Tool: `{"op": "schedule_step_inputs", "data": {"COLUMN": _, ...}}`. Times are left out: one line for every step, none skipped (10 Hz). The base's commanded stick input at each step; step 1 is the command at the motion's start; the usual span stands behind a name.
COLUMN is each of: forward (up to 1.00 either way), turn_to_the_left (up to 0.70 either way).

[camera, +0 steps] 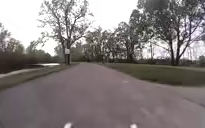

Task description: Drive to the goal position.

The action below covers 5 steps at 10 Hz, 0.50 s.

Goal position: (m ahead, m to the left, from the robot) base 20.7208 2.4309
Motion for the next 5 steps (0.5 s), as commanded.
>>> {"op": "schedule_step_inputs", "data": {"forward": 1.0, "turn_to_the_left": 0.0}}
{"op": "schedule_step_inputs", "data": {"forward": 1.0, "turn_to_the_left": 0.0}}
{"op": "schedule_step_inputs", "data": {"forward": 1.0, "turn_to_the_left": 0.0}}
{"op": "schedule_step_inputs", "data": {"forward": 1.0, "turn_to_the_left": 0.0}}
{"op": "schedule_step_inputs", "data": {"forward": 1.0, "turn_to_the_left": 0.0}}
